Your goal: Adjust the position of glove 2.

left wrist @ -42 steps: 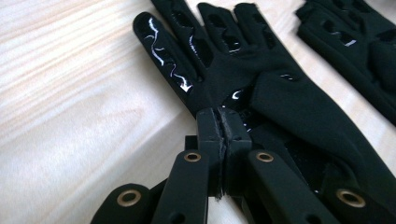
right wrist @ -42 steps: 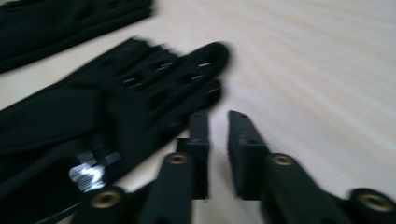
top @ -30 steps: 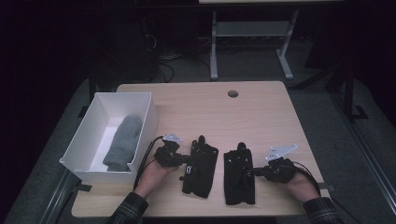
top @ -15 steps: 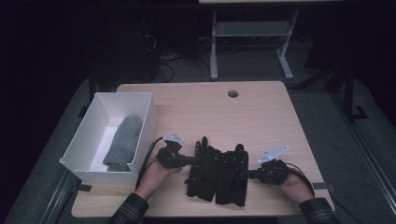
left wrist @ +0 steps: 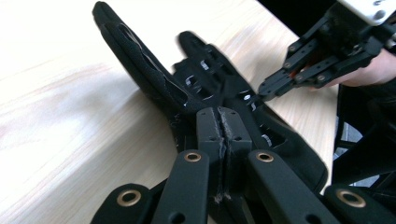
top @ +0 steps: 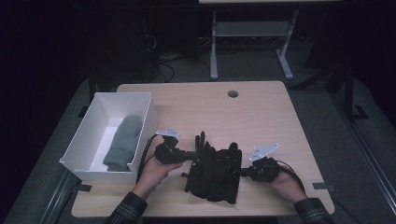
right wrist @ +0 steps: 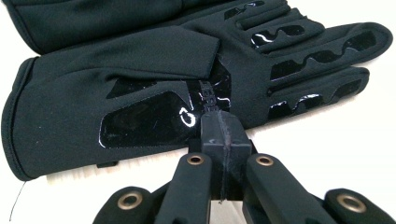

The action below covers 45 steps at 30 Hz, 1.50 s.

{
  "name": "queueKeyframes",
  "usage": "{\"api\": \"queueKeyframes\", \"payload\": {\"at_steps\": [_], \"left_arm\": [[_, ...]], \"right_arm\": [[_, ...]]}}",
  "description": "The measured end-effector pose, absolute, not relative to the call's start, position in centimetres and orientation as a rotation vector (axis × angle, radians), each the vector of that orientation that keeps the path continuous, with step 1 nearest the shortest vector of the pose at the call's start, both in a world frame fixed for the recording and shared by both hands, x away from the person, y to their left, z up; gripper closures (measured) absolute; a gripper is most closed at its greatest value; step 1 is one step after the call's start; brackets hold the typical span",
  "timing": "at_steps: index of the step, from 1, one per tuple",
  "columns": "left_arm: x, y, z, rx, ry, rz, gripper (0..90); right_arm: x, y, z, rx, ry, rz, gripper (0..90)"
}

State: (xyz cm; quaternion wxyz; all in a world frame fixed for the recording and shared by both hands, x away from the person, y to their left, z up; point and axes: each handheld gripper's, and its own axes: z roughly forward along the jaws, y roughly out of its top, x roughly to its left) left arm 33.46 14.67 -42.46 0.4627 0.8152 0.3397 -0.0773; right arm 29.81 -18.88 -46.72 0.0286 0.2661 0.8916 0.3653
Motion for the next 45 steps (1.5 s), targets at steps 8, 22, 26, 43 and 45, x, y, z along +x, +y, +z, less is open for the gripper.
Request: {"api": "queueKeyframes", "payload": {"at_steps": [8, 22, 26, 43, 45], "left_arm": [[33.9, 13.8, -41.7, 2.005, 0.812, -0.176, 88.3], [33.8, 12.3, -42.1, 2.025, 0.796, -0.183, 88.3], [33.7, 11.9, -42.3, 2.041, 0.788, -0.187, 88.3], [33.6, 10.4, -43.9, 2.100, 0.775, -0.203, 86.4], [33.6, 10.4, -43.9, 2.076, 0.772, -0.196, 82.3]], "right_arm": [[30.1, -17.6, -46.6, 0.809, 2.743, 1.142, 90.0], [30.1, -14.7, -46.5, 0.745, 2.768, 1.150, 90.0], [30.1, -13.7, -46.5, 0.724, 2.770, 1.148, 90.0], [30.8, -11.3, -46.5, 0.674, 2.756, 1.144, 90.0], [30.8, -11.4, -46.3, 0.710, 2.746, 1.168, 90.0]]}}
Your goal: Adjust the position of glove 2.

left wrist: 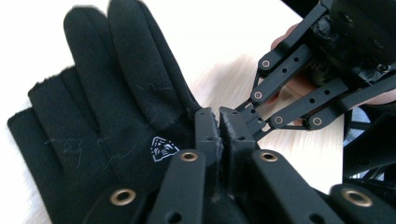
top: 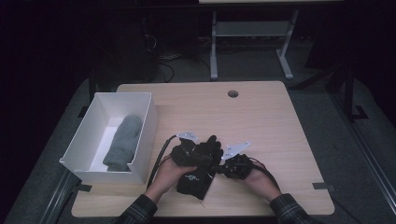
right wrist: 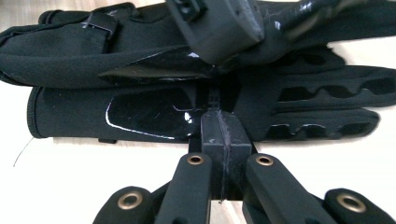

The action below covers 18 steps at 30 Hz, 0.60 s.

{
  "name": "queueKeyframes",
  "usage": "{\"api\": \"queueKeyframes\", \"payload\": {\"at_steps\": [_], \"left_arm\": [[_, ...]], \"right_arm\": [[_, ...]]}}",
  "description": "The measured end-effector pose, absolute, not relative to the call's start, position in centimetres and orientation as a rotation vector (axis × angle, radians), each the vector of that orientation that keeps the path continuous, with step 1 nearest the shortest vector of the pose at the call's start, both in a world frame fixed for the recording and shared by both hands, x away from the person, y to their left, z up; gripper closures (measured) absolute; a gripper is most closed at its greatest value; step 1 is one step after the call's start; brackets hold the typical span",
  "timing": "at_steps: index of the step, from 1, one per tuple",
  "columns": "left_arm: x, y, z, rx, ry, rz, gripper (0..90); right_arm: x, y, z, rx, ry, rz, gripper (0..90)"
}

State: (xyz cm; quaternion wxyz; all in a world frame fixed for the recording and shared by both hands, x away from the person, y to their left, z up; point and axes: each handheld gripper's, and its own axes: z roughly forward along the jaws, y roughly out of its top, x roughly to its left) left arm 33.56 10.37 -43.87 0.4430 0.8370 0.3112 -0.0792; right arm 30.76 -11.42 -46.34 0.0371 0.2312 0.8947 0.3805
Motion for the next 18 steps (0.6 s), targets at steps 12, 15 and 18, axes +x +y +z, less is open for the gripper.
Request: {"api": "queueKeyframes", "payload": {"at_steps": [12, 15, 18], "left_arm": [[32.4, 8.9, -44.0, 2.137, 0.721, -0.204, 89.3], [31.8, 7.9, -44.6, 2.193, 0.705, -0.211, 89.3], [31.3, 7.3, -45.1, 2.256, 0.686, -0.196, 89.3]], "right_arm": [[33.0, -16.9, -45.8, 0.934, 2.538, 1.169, 66.5], [33.6, -17.9, -46.0, 0.982, 2.491, 1.134, 58.6], [33.9, -18.6, -46.2, 1.018, 2.464, 1.119, 55.4]]}}
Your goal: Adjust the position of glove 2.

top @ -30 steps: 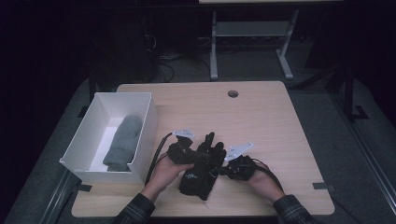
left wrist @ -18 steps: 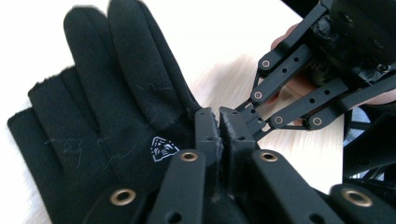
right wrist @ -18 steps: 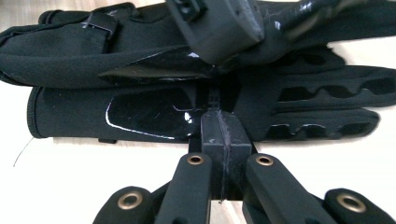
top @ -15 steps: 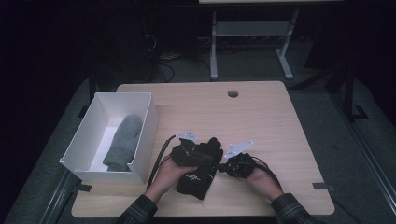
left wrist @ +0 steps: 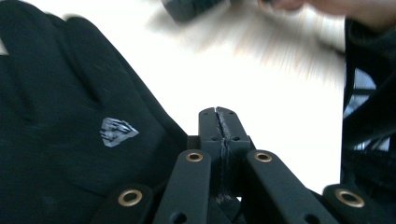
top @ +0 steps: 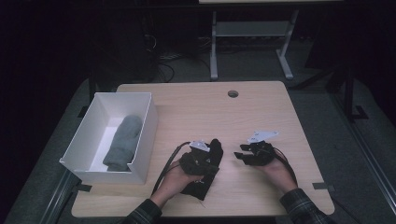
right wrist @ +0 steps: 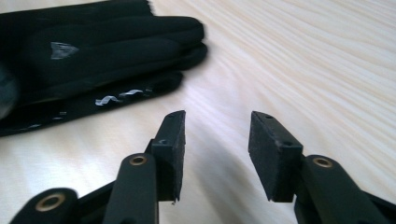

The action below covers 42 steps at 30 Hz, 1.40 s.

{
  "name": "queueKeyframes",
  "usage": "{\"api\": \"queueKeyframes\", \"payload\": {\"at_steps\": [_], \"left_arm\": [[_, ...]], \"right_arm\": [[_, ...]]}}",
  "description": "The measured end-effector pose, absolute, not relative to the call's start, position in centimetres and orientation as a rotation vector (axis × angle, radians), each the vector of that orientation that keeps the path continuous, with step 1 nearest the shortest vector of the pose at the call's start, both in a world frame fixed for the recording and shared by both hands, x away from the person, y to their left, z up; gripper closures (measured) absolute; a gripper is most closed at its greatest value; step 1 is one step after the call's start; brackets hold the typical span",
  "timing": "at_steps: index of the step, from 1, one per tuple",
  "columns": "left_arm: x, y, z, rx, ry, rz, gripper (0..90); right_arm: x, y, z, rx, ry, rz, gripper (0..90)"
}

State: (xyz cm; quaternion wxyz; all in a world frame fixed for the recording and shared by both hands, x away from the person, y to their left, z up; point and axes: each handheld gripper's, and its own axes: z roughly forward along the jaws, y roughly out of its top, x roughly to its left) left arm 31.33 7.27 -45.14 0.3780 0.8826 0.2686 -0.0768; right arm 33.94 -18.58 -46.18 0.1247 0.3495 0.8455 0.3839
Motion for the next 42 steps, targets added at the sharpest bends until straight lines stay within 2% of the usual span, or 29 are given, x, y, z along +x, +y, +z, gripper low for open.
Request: {"api": "queueKeyframes", "payload": {"at_steps": [10, 15, 19, 23, 26, 35, 42], "left_arm": [[30.6, 9.1, -44.8, 2.359, 0.693, -0.103, 89.4], [30.7, 10.8, -44.5, 2.433, 0.695, -0.005, 89.4], [31.0, 12.3, -44.4, 2.435, 0.749, 0.075, 89.4], [31.3, 13.0, -44.2, 2.405, 0.784, 0.095, 88.5], [31.4, 13.1, -43.8, 2.374, 0.776, 0.128, 79.5], [33.1, 13.0, -43.2, 2.324, 0.703, 0.239, 41.1], [34.0, 13.1, -44.0, 2.337, 0.742, 0.277, 26.8]], "right_arm": [[34.8, -19.8, -47.1, 1.099, 2.406, 1.039, 41.0], [35.0, -19.9, -47.5, 1.097, 2.380, 0.984, 37.0], [35.2, -20.2, -47.6, 1.114, 2.367, 0.992, 35.1], [35.4, -20.6, -47.7, 1.135, 2.365, 1.022, 33.2], [35.5, -20.9, -48.0, 1.149, 2.356, 1.055, 30.1], [35.4, -20.9, -48.1, 1.144, 2.350, 1.065, 29.2], [35.4, -20.8, -48.1, 1.139, 2.355, 1.065, 29.1]]}}
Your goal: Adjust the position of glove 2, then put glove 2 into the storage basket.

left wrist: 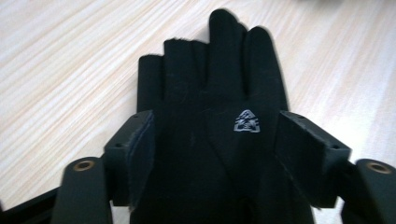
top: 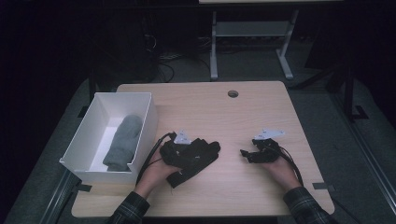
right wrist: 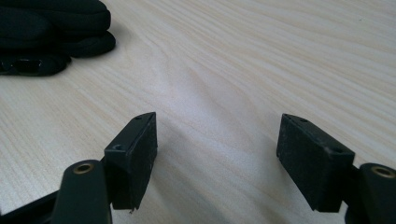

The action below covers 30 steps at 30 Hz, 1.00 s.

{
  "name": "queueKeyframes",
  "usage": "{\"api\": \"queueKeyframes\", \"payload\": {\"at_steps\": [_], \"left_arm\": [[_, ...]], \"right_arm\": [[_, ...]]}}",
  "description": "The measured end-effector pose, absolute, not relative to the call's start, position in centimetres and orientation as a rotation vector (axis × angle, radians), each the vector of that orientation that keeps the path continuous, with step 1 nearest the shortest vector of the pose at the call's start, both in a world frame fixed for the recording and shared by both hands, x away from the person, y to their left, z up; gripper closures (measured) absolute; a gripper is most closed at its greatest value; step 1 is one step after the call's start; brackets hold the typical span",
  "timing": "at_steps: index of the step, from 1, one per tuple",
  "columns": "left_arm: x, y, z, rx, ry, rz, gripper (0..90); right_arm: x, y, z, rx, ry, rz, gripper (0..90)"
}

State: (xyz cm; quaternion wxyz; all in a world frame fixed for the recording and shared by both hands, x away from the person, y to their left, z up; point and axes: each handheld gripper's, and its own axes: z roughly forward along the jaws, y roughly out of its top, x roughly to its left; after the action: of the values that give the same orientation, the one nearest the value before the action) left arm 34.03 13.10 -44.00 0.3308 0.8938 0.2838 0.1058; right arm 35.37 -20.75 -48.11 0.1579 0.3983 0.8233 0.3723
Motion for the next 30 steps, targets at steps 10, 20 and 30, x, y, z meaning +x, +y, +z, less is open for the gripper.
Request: {"api": "queueKeyframes", "payload": {"at_steps": [10, 20, 30], "left_arm": [[34.4, 13.2, -45.5, 2.370, 0.768, 0.267, 20.7], [34.6, 13.4, -46.1, 2.365, 0.774, 0.221, 21.4], [34.5, 13.6, -46.0, 2.359, 0.778, 0.174, 32.3]], "right_arm": [[35.3, -20.7, -48.1, 1.134, 2.360, 1.067, 28.9], [35.3, -20.7, -48.1, 1.127, 2.363, 1.068, 28.8], [35.2, -20.6, -48.1, 1.130, 2.367, 1.069, 28.8]]}}
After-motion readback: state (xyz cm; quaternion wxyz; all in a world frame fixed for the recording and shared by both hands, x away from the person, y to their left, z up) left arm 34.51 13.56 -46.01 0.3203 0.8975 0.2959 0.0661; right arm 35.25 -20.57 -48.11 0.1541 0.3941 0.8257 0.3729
